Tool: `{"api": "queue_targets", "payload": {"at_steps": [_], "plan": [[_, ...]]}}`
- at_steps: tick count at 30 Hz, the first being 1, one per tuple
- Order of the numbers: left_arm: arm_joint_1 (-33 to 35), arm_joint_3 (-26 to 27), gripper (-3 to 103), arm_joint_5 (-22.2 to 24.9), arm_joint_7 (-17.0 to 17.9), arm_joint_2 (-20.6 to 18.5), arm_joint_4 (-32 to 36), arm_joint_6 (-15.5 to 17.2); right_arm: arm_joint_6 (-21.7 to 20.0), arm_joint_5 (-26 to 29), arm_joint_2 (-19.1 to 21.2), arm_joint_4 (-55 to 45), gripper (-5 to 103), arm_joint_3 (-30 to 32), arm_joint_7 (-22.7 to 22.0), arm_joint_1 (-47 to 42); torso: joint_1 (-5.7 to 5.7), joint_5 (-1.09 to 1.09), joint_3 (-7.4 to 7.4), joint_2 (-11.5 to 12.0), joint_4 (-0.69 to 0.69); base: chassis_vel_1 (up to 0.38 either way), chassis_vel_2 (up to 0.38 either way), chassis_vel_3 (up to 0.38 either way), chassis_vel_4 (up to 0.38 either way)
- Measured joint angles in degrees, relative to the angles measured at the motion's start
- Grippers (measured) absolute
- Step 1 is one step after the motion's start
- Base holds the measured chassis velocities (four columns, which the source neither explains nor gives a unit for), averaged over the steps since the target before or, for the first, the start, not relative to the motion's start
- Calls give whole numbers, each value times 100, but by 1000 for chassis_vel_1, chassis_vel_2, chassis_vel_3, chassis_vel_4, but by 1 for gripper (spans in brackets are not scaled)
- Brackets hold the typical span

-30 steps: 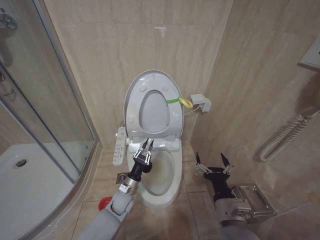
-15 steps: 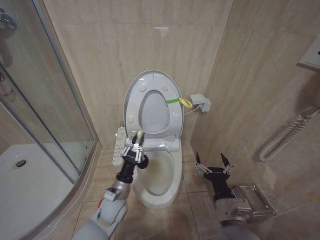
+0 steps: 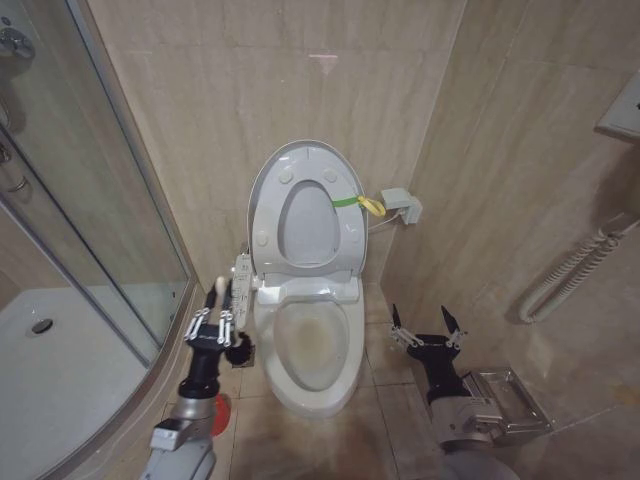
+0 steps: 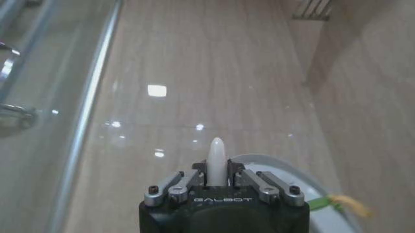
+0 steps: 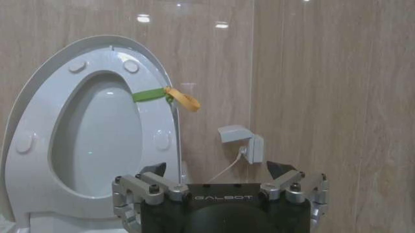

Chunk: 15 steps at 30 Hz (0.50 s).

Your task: Open the toilet lid, clean the toilet bowl with a toilet brush, close the toilet lid, and flush.

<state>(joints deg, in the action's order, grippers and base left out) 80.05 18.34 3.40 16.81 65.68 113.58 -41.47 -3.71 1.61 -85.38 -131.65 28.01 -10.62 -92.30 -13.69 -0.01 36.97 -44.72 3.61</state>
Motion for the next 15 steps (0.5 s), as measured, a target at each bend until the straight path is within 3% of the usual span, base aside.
{"api": "queue_targets", "payload": {"at_steps": [6,15], "plan": [[299,391,21,-84,107,193,-412,-414,0,0,0,0,100,0,-1,0,0,1,0,0,0,0,0,0,0],[308,615,21,-8,375,385,-1125,-545,0,0,0,0,100,0,0,0,0,1,0,0,0,0,0,0,0]]}}
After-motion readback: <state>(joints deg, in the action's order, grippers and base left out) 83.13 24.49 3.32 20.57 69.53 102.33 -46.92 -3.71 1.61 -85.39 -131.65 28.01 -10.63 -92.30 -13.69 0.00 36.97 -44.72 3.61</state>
